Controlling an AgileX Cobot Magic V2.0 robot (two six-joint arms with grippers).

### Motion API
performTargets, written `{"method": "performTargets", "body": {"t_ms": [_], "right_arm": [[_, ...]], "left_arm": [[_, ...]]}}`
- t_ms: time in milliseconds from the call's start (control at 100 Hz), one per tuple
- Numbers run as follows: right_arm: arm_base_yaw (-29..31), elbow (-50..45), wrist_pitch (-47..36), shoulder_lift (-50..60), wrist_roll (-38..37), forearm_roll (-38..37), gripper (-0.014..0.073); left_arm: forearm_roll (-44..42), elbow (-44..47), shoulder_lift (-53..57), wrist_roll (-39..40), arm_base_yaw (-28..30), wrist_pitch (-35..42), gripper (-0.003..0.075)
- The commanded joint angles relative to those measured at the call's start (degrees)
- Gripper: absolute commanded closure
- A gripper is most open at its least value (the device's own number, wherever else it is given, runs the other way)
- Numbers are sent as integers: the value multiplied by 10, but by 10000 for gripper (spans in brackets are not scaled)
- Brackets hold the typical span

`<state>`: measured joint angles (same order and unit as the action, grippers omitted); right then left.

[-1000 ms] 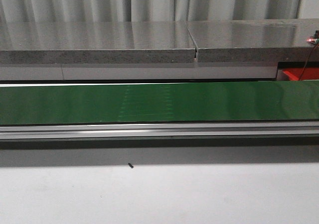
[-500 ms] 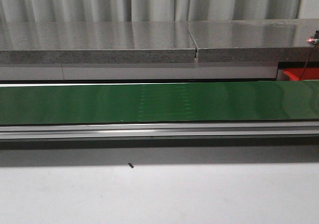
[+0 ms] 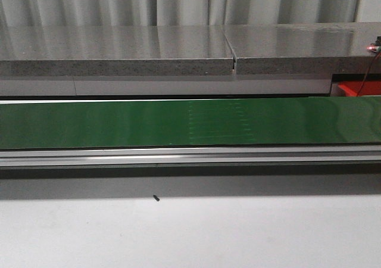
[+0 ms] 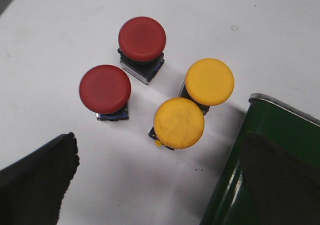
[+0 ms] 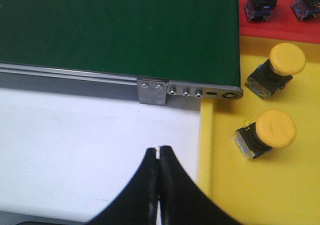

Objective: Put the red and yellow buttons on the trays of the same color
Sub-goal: 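Grasp a yellow button with the left gripper and carry it over the belt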

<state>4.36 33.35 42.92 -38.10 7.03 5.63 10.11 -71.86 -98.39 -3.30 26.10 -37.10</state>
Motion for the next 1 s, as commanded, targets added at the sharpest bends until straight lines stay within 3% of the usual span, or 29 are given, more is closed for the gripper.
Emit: {"method": "performTargets", "body": {"t_ms": [0, 220, 990], "right_arm": [[1, 14, -29, 1, 5, 2, 659], [1, 14, -29, 1, 5, 2, 659], [1, 14, -29, 1, 5, 2, 659]], "left_arm": [[13, -52, -6, 7, 3, -20, 103], [14, -98, -53, -3, -10, -71, 103], [7, -103, -92, -8, -22, -22, 112]]}}
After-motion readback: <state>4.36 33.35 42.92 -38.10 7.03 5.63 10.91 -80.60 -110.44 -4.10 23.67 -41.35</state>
